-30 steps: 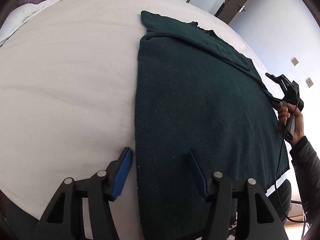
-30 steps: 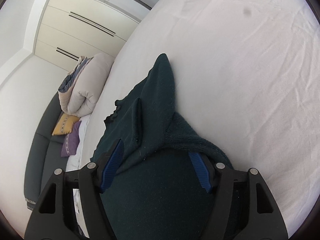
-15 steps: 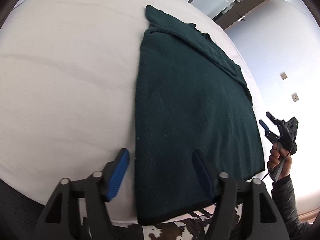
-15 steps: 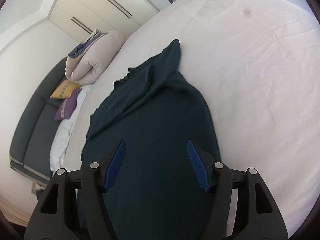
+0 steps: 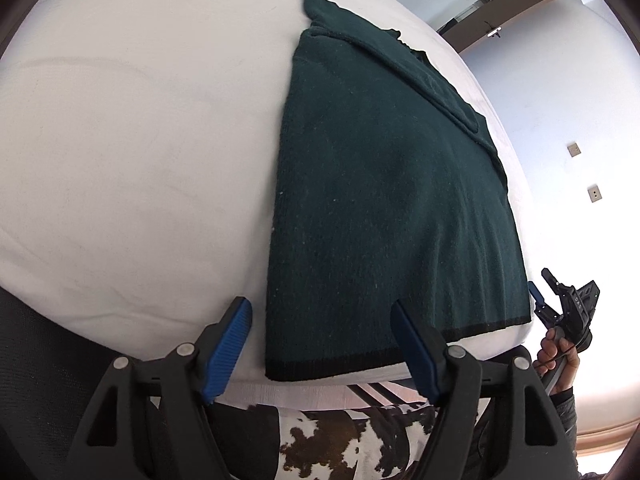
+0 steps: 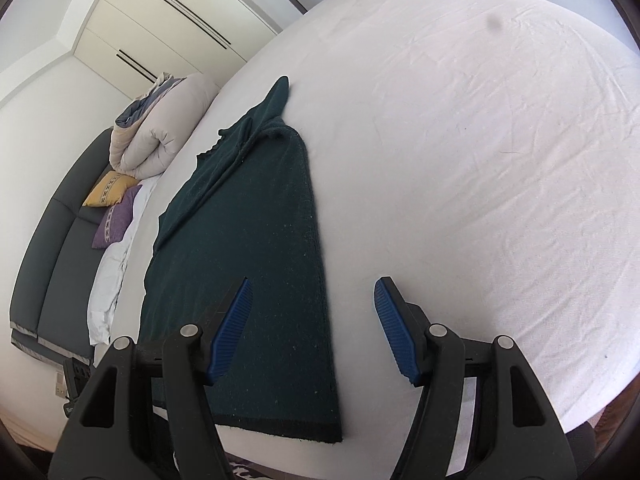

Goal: Fold small clothes
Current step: 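Grasp the sweater hem with the left gripper while the right gripper hovers nearby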

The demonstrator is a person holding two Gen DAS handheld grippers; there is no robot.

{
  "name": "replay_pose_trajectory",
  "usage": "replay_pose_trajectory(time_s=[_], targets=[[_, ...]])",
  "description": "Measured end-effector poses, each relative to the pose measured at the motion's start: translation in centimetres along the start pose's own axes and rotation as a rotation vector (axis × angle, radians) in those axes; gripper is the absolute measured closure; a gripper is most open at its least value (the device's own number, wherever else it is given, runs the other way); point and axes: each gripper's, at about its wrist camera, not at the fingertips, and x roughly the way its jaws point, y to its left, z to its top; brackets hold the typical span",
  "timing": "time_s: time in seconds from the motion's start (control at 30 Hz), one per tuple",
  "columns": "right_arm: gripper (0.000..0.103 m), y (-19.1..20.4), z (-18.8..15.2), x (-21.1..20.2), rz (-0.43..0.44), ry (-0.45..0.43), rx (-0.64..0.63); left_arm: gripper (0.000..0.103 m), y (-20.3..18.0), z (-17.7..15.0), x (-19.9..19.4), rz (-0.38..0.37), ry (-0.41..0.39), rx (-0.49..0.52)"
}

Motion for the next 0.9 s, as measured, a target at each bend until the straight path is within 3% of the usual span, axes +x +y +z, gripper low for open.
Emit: replay_pose_trajectory(time_s=[0.1,0.17,0.27,0.53,0.9], targets=[[0.041,0.0,-0.2,-0.2,0.002,0.005,0.005,0.045,0.9,0.0,0.0,-0.011,-0.004,-0.023],[0.041,0.3,-0.5,-0.2,-0.002,0.014,-0.012,0.07,1.8,0.1,-0.1,-0.008,-0.002,-0.05],[0.041,0.7,-0.5,-0.4,-0.004,0.021,-0.025,0.089,2.9,0.4,0.2,-0.024,0.013,-0.094],[0.041,0.9,-0.5,-1.3,-0.024,0.027,-0.035,0.096,3.2,0.8,0.4,-0.088,0.01,-0.123],[0.041,0.3,-1.2,-3.5,-0.119,0.083,-0.069,0.096,3.5,2.5,-1.7,-0.229,-0.084,-0.186]])
